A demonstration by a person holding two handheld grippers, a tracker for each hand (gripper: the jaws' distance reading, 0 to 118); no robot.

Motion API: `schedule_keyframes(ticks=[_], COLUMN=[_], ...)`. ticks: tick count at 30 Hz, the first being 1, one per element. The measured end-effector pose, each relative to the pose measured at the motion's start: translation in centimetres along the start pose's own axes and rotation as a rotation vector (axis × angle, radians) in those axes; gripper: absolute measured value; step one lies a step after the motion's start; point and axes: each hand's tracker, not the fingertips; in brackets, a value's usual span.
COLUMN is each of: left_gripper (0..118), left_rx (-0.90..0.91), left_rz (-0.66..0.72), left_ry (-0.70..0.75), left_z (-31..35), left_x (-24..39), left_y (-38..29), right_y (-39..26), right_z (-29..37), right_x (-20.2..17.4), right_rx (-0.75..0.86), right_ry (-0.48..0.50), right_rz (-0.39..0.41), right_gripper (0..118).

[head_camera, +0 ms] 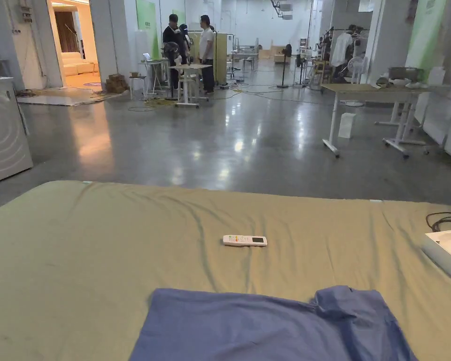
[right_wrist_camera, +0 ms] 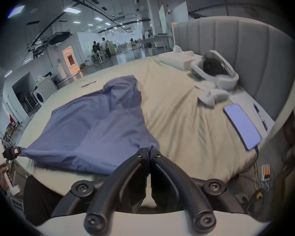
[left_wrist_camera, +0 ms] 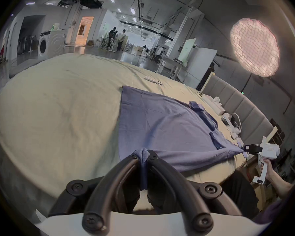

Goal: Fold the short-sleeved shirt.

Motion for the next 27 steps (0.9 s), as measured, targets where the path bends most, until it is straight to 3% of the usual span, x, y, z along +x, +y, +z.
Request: schedule_keyframes(ticks=[4, 9, 10, 11, 12, 14, 15, 17, 20, 27], left_gripper=[7, 7, 11, 28, 46, 87, 89, 89, 89, 90], left_rx=[0.009, -0.080, -0.065, -0.068, -0.090, -0.098, -0.104, -0.084, 0.019, 0.439], left_rz=[0.004, -0.009, -0.024, -0.017, -0.019, 0.006, 0.032, 0.044, -0.048, -0.244], left_ry=[-0.020, 0.042, 0.047, 0.036, 0.044, 0.074, 0.086, 0.126, 0.186, 0.199], left_z=[1.4, 0.5, 0.4, 0.1, -0.3, -0.5, -0.3, 0.7, 4.2, 13.5], left_x=[-0.4, -0.7, -0.7, -0.8, -0.9, -1.6, -2.0, -1.8, 0.3, 12.2], left_y=[-1.8, -3.2, -3.4, -3.4, -3.4, -3.5, -3.5, -2.9, -0.4, 5.5], right_y=[-1.5, -1.8, -1.8, -1.8, -1.8, -2.1, -2.4, -2.5, -1.4, 3.6], right_z=[1.1, 0.6, 0.3, 0.0, -0.3, -0.6, -0.5, -0.5, 2.2, 11.9], right_x=[0.5, -0.1, -0.2, -0.3, -0.4, -0.3, 0.1, 0.9, 1.1, -4.5], right_rx=[-0.027, -0.053, -0.060, -0.068, -0.079, -0.072, -0.063, -0.089, 0.020, 0.399], right_ry=[0.009, -0.002, -0.007, -0.018, -0.018, -0.021, -0.007, 0.054, 0.050, 0.082], right_rz=[-0.026, 0.054, 0.072, 0.097, 0.120, 0.127, 0.113, 0.022, -0.039, 0.046], right_gripper=[2, 2, 2, 5, 25, 106, 109, 98, 100, 101])
